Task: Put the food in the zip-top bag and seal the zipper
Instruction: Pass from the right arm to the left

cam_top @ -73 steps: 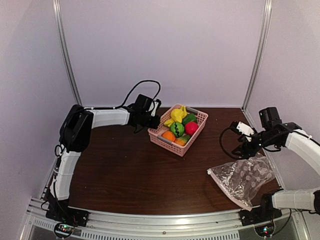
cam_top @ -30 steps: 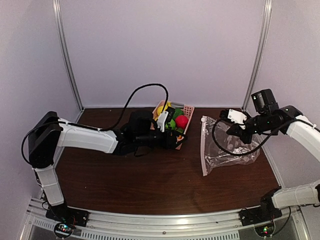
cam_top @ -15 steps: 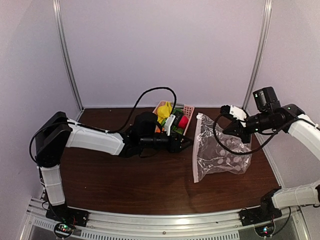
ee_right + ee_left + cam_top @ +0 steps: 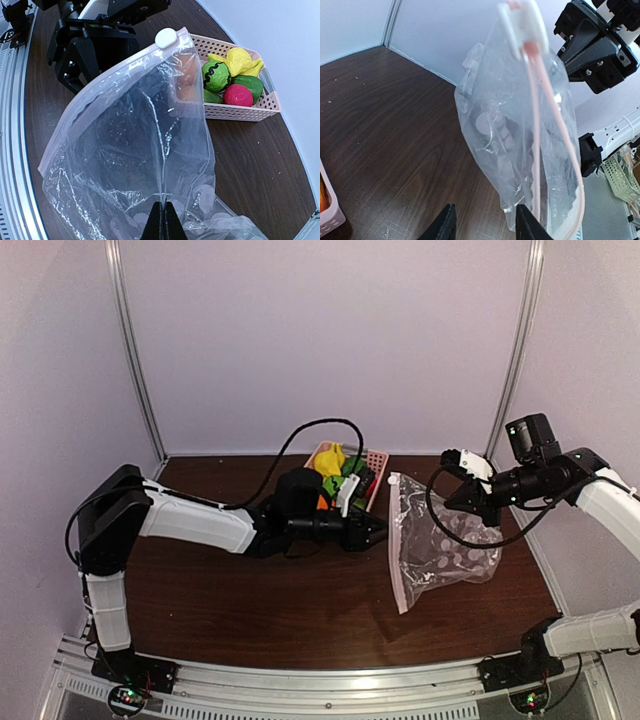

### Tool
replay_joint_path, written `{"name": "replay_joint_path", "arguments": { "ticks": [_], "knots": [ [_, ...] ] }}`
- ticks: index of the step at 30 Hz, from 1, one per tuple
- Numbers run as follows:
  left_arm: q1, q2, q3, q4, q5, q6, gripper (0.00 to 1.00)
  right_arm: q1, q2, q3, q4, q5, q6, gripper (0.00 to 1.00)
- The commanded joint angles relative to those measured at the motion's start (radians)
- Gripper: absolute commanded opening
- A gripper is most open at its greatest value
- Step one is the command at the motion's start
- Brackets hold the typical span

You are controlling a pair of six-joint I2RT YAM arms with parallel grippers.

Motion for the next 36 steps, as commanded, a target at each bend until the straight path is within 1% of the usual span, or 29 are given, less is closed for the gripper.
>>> {"name": "replay_joint_path", "arguments": {
  "ticks": [1,5,9,14,18,25,31,36],
  "knots": [
    [-0.004,-0.064,-0.088,0.035,-0.011,0.050,0.45,-0.005,0.000,0.011,0.009,-0.009,0.011,0.00],
    [-0.004,-0.092,-0.123,0.018,-0.013,0.088,0.49,-0.005,0.002,0.019,0.007,-0.011,0.010,0.00],
    [-0.004,-0.109,-0.145,0.024,-0.019,0.085,0.49,-0.006,0.007,0.024,0.003,-0.011,0.010,0.00],
    [-0.004,-0.152,-0.192,0.081,-0.007,0.088,0.48,-0.005,0.003,0.026,0.002,-0.013,0.014,0.00],
    [-0.004,-0.137,-0.171,0.080,0.014,0.097,0.47,-0.005,0.004,0.027,0.000,-0.021,0.018,0.00],
    [-0.006,-0.070,-0.107,0.087,0.013,0.087,0.43,-0.005,0.006,0.043,-0.013,-0.046,0.023,0.00],
    [-0.013,-0.040,-0.065,0.103,0.046,0.087,0.42,-0.005,0.009,0.040,-0.009,-0.054,0.028,0.00],
    [-0.015,-0.019,-0.048,0.090,0.040,0.091,0.32,-0.005,0.008,0.020,0.014,-0.073,0.042,0.00]
  ]
}}
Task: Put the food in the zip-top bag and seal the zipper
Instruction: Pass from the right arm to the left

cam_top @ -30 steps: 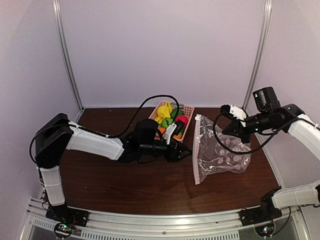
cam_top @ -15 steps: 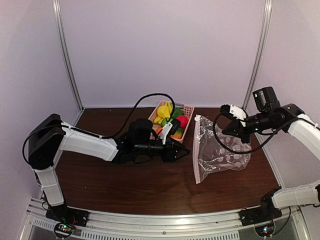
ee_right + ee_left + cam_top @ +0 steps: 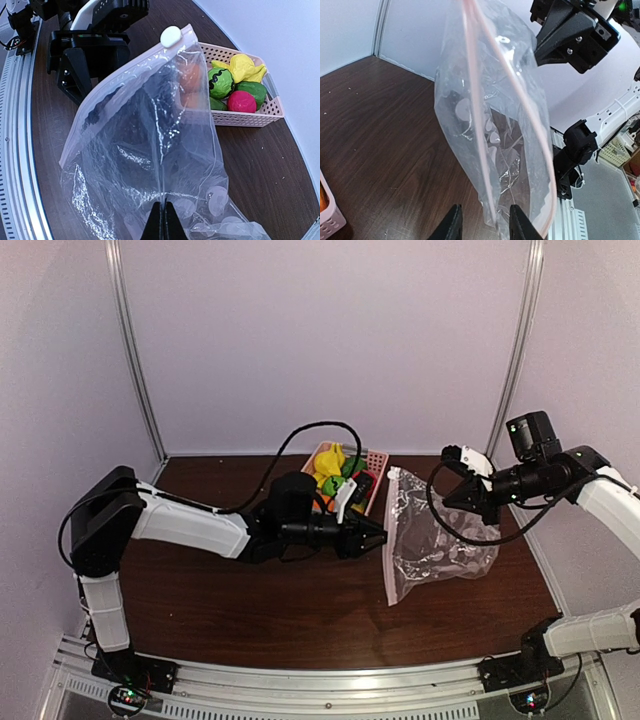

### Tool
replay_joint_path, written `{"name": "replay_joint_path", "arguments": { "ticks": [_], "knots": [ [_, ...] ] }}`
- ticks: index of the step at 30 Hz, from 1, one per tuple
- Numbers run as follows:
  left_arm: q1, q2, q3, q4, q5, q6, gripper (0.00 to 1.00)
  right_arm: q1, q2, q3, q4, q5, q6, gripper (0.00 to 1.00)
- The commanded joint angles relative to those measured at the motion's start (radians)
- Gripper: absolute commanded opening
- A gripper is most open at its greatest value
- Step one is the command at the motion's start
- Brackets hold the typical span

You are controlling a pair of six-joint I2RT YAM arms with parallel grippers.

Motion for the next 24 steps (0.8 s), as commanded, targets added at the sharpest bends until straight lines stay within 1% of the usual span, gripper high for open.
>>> {"name": "replay_joint_path", "arguments": {
  "ticks": [1,4,5,9,12,13,14,15,17,21,23,24],
  "knots": [
    [-0.007,0.032,0.036,0.033,0.007,0.015,0.27,-0.005,0.003,0.000,0.025,-0.040,0.028,0.00],
    [-0.006,0.012,0.038,0.015,-0.012,0.038,0.06,-0.007,0.003,0.003,0.039,-0.042,0.042,0.00],
    [-0.007,-0.006,0.035,0.005,-0.027,0.059,0.01,-0.011,0.003,0.009,0.040,-0.043,0.045,0.00],
    [-0.003,-0.121,0.022,-0.097,-0.143,0.162,0.00,-0.051,0.013,0.048,0.064,-0.069,0.084,0.00],
    [0.003,-0.199,0.049,-0.226,-0.269,0.218,0.00,-0.077,0.020,0.111,0.128,-0.109,0.181,0.36],
    [0.009,-0.224,0.067,-0.281,-0.298,0.227,0.00,-0.085,0.023,0.132,0.150,-0.116,0.216,0.45],
    [0.018,-0.248,0.085,-0.344,-0.338,0.236,0.00,-0.091,0.030,0.155,0.171,-0.120,0.252,0.50],
    [0.029,-0.274,0.102,-0.405,-0.366,0.252,0.00,-0.097,0.043,0.174,0.190,-0.120,0.283,0.53],
    [0.044,-0.339,0.139,-0.528,-0.465,0.291,0.00,-0.102,0.084,0.202,0.206,-0.119,0.321,0.55],
    [0.075,-0.487,0.203,-0.769,-0.732,0.407,0.00,-0.096,0.164,0.230,0.238,-0.103,0.365,0.57],
    [0.101,-0.541,0.237,-0.876,-0.873,0.435,0.00,-0.069,0.206,0.256,0.249,-0.069,0.378,0.59],
    [0.123,-0.569,0.250,-0.928,-0.956,0.439,0.00,-0.049,0.226,0.270,0.255,-0.028,0.379,0.59]
  ]
}}
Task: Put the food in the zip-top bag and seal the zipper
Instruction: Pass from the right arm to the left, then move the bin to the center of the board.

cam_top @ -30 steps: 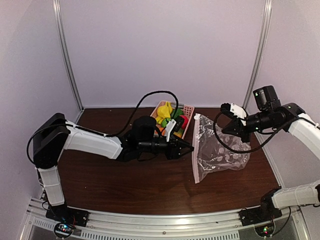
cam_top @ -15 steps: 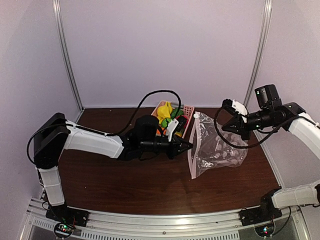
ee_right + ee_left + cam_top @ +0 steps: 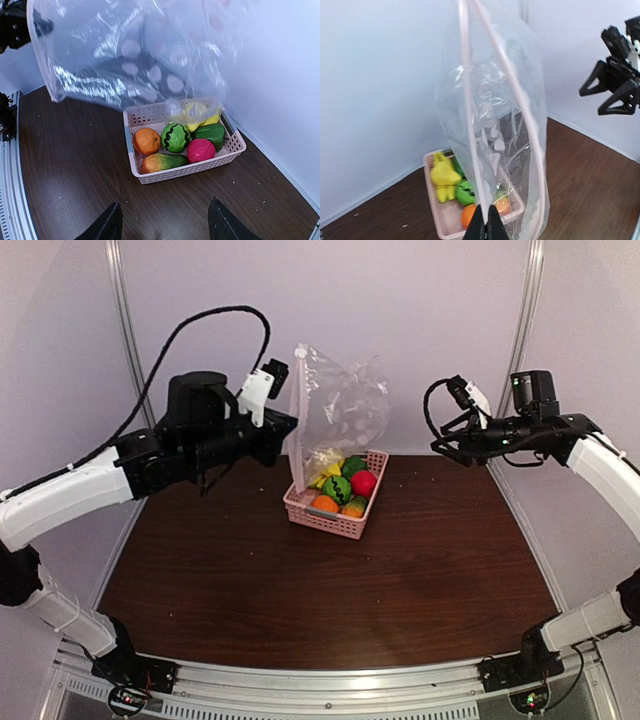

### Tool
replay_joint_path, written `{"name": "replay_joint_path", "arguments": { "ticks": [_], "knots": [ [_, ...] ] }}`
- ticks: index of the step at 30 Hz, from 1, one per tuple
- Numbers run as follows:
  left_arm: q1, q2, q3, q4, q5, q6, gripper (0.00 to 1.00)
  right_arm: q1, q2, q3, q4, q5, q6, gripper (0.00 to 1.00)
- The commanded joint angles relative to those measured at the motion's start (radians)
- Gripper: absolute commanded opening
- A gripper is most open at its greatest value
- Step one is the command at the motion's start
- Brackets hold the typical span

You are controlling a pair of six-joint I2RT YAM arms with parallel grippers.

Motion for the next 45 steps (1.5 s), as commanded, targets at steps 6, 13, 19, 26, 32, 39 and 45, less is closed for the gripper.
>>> {"name": "replay_joint_path", "arguments": {
  "ticks": [6,13,19,26,32,39,45],
  "knots": [
    [0.087,-0.207,0.070,-0.522,-1.018,0.137,0.00,0.171,0.273,0.155,0.018,0.283,0.103,0.59],
    [0.098,0.033,0.043,-0.594,-0.589,0.062,0.00,0.202,0.523,0.260,0.084,0.488,0.277,0.66],
    [0.161,0.005,-0.023,-0.428,-0.288,0.026,0.00,0.200,0.737,0.366,0.068,0.530,0.377,0.74],
    [0.224,0.051,-0.089,-0.362,-0.101,-0.018,0.00,0.196,0.929,0.516,0.022,0.652,0.469,0.75],
    [0.239,0.047,-0.105,-0.337,-0.084,-0.032,0.00,0.190,0.972,0.535,0.014,0.640,0.505,0.67],
    [0.245,0.038,-0.112,-0.322,-0.089,-0.026,0.00,0.148,0.927,0.462,0.013,0.641,0.564,0.31],
    [0.245,0.047,-0.107,-0.320,-0.092,-0.045,0.00,0.084,0.838,0.363,0.018,0.635,0.563,0.07]
  ]
}}
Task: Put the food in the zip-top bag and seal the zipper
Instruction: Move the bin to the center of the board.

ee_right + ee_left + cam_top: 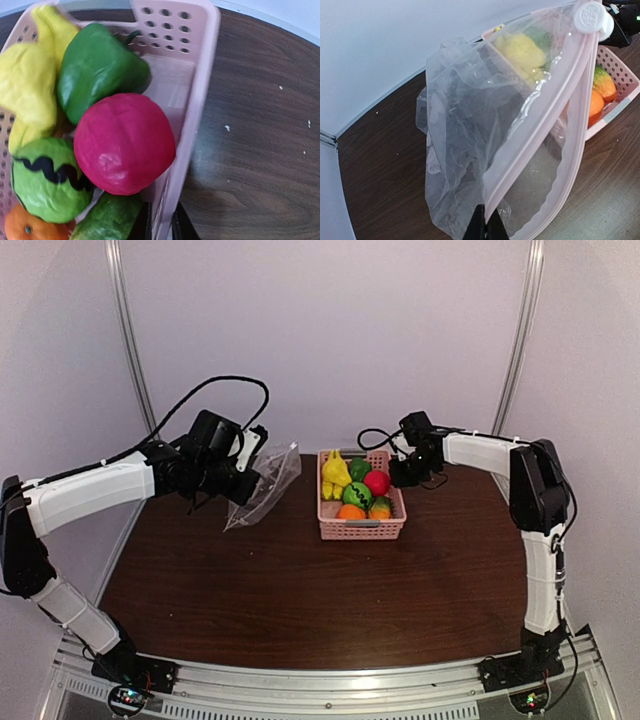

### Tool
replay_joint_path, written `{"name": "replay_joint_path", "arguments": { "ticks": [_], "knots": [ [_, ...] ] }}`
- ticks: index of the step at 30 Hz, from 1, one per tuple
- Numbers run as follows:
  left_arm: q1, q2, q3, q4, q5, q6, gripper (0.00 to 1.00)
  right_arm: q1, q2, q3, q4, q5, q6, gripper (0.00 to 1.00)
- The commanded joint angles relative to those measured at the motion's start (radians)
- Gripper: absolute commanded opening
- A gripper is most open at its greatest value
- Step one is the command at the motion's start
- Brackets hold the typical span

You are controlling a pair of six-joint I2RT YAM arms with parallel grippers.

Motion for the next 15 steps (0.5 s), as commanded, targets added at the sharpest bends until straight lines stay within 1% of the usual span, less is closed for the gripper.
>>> {"name": "replay_joint_path", "arguments": {
  "ticks": [1,4,6,9,10,13,15],
  "knots": [
    [0.007,-0.002,-0.004,0.038,0.011,-0.038,0.00,-0.070,-0.103,-0.097,-0.027,0.026,-0.006,0.04],
    [0.007,-0.001,-0.004,0.042,0.047,-0.061,0.00,-0.122,-0.179,-0.190,-0.013,0.013,-0.022,0.01],
    [0.007,0.005,-0.004,0.050,0.102,-0.074,0.00,-0.161,-0.228,-0.257,-0.013,0.002,-0.041,0.01],
    [0.007,0.023,0.002,0.062,0.177,-0.083,0.00,-0.217,-0.294,-0.331,-0.040,-0.028,-0.079,0.03],
    [0.007,0.031,0.004,0.071,0.203,-0.091,0.00,-0.235,-0.314,-0.356,-0.043,-0.050,-0.092,0.06],
    [0.007,0.061,0.014,0.096,0.301,-0.116,0.00,-0.265,-0.370,-0.391,-0.072,-0.125,-0.149,0.30],
    [0.007,0.085,0.032,0.098,0.329,-0.135,0.00,-0.264,-0.435,-0.400,-0.068,-0.167,-0.203,0.39]
  ]
}}
